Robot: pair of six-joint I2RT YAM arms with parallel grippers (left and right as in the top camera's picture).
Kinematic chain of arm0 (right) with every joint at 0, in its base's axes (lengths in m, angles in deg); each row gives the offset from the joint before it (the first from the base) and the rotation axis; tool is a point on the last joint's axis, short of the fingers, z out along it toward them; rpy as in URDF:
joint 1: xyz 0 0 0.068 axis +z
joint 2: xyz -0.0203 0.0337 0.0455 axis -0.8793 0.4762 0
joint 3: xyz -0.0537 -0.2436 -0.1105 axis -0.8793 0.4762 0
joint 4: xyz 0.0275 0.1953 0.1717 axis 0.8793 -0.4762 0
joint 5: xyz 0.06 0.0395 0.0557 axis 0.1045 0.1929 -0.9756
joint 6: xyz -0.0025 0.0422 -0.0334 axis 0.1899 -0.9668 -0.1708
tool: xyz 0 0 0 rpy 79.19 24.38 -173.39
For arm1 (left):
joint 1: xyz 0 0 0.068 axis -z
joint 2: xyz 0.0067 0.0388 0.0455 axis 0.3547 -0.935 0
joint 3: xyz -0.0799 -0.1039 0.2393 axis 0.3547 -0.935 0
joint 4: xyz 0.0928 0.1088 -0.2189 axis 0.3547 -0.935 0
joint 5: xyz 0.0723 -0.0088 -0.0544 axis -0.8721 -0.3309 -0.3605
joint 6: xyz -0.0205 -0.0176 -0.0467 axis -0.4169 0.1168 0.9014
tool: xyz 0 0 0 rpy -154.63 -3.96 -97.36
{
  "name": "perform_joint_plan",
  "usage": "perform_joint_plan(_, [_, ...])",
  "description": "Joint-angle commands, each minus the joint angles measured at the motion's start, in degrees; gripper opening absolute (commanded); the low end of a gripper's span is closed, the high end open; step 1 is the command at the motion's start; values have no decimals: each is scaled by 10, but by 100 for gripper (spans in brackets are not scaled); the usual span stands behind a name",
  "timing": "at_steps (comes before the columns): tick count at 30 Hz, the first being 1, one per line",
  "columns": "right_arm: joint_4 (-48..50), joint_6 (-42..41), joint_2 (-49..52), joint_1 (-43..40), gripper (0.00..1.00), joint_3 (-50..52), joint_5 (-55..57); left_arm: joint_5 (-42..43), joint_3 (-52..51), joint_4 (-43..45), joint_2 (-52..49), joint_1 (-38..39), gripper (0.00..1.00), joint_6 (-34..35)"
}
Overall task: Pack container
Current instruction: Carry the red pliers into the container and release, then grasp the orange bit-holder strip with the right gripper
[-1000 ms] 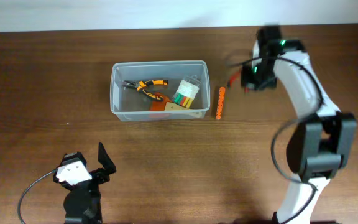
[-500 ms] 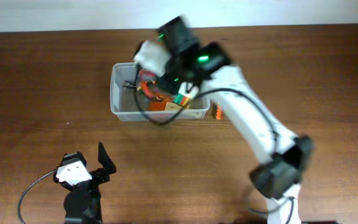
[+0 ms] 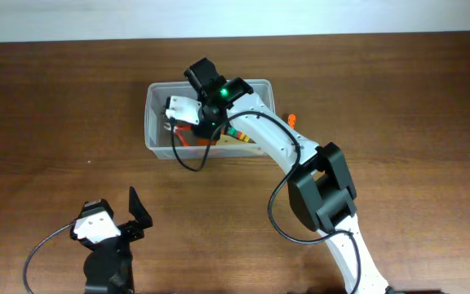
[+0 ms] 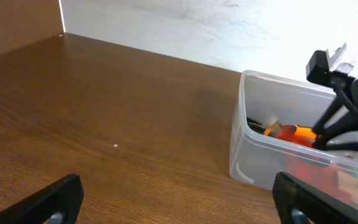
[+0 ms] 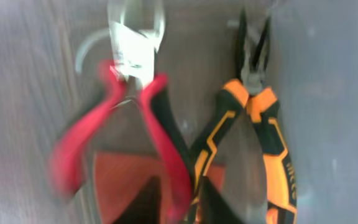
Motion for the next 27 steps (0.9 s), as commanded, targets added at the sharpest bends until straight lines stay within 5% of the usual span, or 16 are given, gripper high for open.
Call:
perform_joint_plan(1, [-10, -55, -11, 10, 59, -9, -21, -2, -2, -1, 3, 2, 99, -5])
perform_joint_plan(8, [-136, -192, -71, 15, 61, -120, 178, -2, -2, -1, 3, 2, 99, -5])
perform_joint_plan(15, [-294, -319, -130, -89, 60, -245, 181, -2, -2, -1, 3, 2, 99, -5])
perform_joint_plan(20, [-307, -462, -122, -218, 54, -225, 100, -2, -2, -1, 3, 2, 99, -5])
perform_joint_plan(27, [-274, -598, -90, -269, 56, -75, 98, -2, -2, -1, 3, 2, 99, -5])
